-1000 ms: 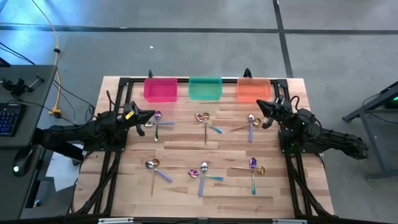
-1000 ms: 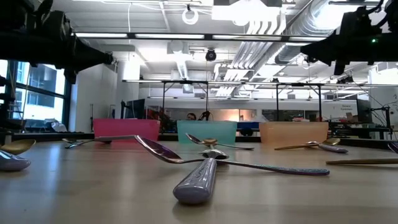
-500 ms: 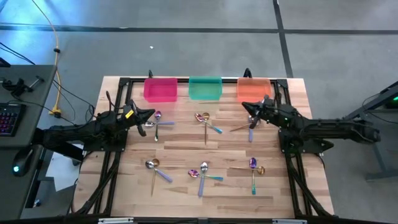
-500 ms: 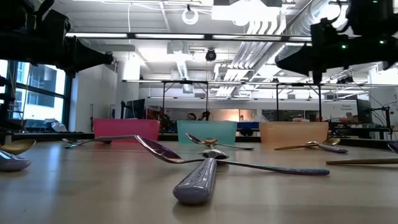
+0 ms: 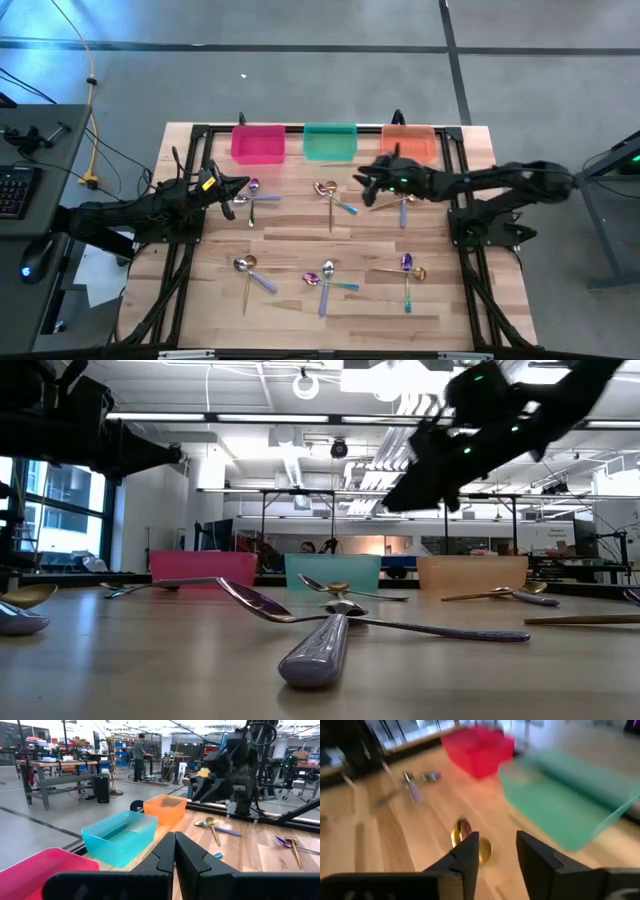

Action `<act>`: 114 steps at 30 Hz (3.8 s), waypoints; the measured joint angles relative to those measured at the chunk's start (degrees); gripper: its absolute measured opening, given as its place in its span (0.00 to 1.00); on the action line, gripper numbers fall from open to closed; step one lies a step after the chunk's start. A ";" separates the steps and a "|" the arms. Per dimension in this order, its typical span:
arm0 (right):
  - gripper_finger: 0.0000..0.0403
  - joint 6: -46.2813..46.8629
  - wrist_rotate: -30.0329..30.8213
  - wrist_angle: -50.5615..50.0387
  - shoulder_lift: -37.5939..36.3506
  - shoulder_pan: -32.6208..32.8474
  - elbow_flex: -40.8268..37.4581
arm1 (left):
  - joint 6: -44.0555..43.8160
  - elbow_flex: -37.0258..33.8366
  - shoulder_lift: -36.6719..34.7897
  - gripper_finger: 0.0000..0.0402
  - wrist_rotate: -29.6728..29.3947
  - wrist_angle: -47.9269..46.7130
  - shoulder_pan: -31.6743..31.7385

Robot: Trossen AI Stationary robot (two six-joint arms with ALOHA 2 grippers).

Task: Sort silverware by color (type)
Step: Put the top right silver spoon into the orange bin

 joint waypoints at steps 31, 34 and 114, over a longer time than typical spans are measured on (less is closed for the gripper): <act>0.22 1.85 -6.03 -31.92 30.67 3.02 27.82 | 2.72 0.00 0.00 0.00 0.16 -0.64 -0.02; 0.14 0.22 -5.96 -31.84 30.91 2.78 27.84 | 2.18 -0.02 0.33 0.00 1.70 -0.86 0.00; 0.00 -53.14 -1.25 -40.49 13.53 -40.63 14.24 | 12.22 0.00 1.75 0.00 1.55 8.38 0.00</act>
